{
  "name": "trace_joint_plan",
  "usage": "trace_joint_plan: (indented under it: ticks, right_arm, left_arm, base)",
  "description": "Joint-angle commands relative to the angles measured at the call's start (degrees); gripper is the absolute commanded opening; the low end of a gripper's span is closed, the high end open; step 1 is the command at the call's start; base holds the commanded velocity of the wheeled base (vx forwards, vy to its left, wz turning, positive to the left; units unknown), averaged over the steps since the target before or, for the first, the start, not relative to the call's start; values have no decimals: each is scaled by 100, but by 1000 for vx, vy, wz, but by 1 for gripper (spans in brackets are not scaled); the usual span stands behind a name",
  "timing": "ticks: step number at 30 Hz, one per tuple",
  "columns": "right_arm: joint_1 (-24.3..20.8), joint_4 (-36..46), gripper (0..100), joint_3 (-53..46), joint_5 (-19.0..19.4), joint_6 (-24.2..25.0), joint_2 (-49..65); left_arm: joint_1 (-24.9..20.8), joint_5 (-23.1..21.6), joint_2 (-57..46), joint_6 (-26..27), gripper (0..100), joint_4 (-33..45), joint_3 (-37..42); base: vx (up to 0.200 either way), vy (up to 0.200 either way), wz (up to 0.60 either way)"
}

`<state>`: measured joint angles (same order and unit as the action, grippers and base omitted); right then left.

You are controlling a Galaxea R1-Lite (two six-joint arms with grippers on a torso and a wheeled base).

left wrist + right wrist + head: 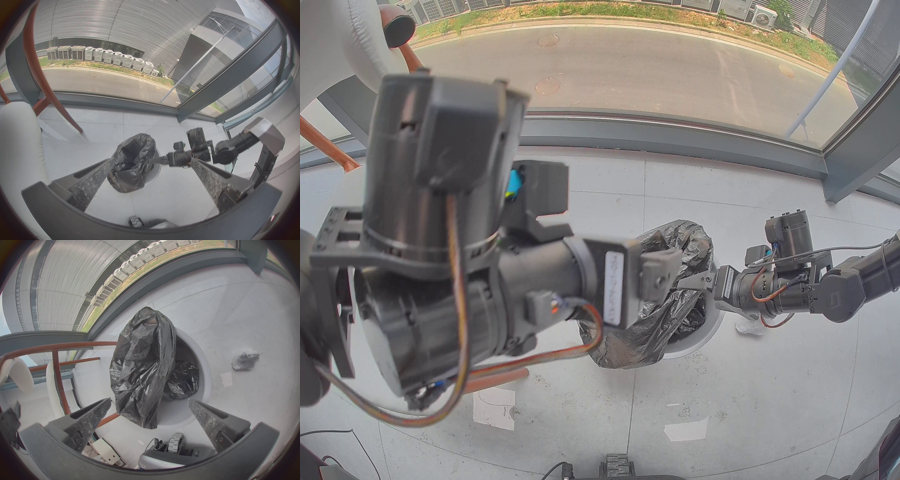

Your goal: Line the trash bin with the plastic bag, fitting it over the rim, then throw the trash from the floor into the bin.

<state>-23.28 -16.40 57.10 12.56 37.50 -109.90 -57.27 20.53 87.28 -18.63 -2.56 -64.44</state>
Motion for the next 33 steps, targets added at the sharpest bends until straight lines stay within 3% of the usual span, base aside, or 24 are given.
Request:
trace_joint_plan:
  ticks: [1,4,5,9,12,15,17,23,26,28,33]
  right_arm:
    - [-71,-4,100,557,-131,188,-410]
    - [-141,-4,100,706,-262,188,-568]
    - [-159,-4,0,759,-333,188,-656]
    - [-176,-4,0,908,-517,188,-893]
    - [-185,-4,0,873,-544,196,-867]
    - [-185,40,0,882,-561,188,-735]
    - [-150,102,0,891,-570,170,-366]
    - [263,937,0,864,-526,82,619]
    - [544,1341,0,838,-509,-155,847]
    - [905,1569,0,688,-500,-674,1005]
    - [1370,1543,0,284,-306,-1649,1164]
  left_arm:
    - [-21,-93,-686,-36,100,-43,564]
    - [-21,-286,-827,-45,100,-8,555]
    - [-12,-321,-845,-45,100,-34,555]
    - [-3,-295,-845,-203,100,-52,538]
    - [-21,-313,-897,-704,100,19,599]
    - [-302,-796,-1530,-809,100,256,933]
    - [-443,-1016,-1838,-844,100,361,1083]
    - [-452,-1016,-1908,-1460,100,344,1127]
    - [-504,-1192,-2014,-1503,100,344,1144]
    - [-619,-1534,-2102,-1574,100,326,1162]
    - [-724,-1965,-2040,-2312,100,-509,1135]
  base:
    - [0,0,0]
    - [0,0,0]
    - [0,0,0]
    - [0,0,0]
    - [0,0,0]
    - [0,0,0]
    - [0,0,0]
    - [0,0,0]
    - [0,0,0]
    - [0,0,0]
    - [0,0,0]
